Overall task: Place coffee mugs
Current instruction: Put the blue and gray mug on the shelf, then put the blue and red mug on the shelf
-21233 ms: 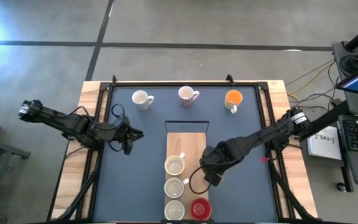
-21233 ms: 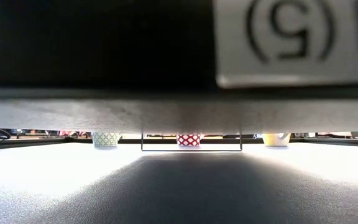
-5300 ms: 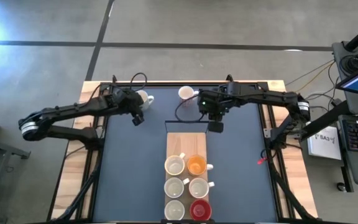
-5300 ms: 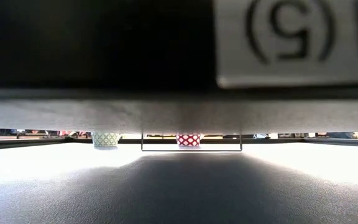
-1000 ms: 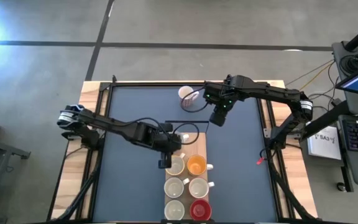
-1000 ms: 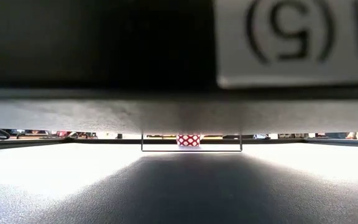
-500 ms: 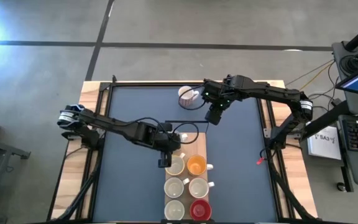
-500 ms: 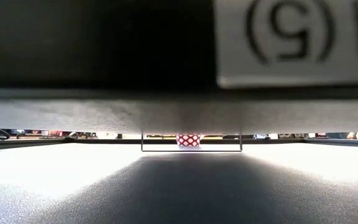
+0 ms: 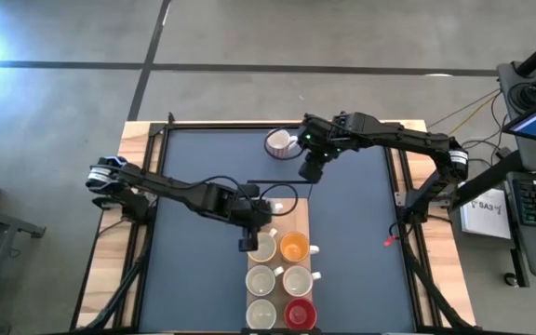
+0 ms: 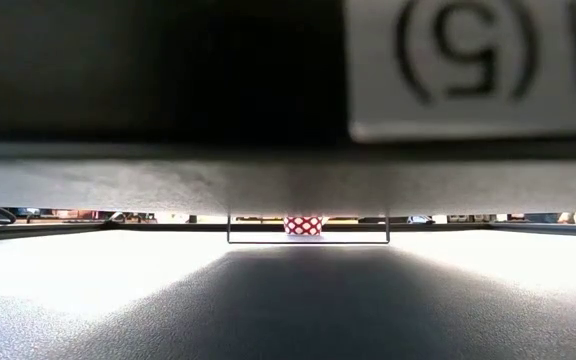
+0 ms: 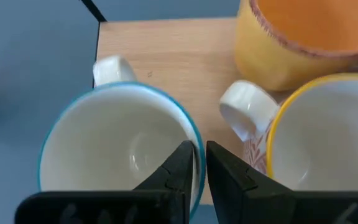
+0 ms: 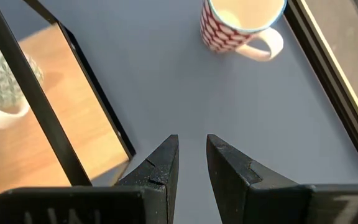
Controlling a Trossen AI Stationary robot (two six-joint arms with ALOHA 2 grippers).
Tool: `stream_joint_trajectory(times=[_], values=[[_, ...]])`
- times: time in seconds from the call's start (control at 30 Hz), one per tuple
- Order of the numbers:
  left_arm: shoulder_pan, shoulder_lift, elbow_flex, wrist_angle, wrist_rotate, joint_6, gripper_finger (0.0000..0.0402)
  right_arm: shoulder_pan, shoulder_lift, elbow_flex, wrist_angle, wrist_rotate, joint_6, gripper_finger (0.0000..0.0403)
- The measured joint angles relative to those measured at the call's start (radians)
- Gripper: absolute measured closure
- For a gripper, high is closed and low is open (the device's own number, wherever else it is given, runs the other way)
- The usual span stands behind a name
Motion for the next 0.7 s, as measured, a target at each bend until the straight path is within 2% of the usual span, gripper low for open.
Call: stream_joint_trajectory(times=[0.47,0.7], values=[[0.0,-0.001,0.03,-0.011,-0.008,0.002,0.0372,0.0,0.001,0.0,0.076,0.0,0.0,0.033],[-0.002,-0.023,0.058,-0.038,-0.126,0.062,0.0372,0.0,0.001,0.0,0.076,0.0,0.0,0.033]])
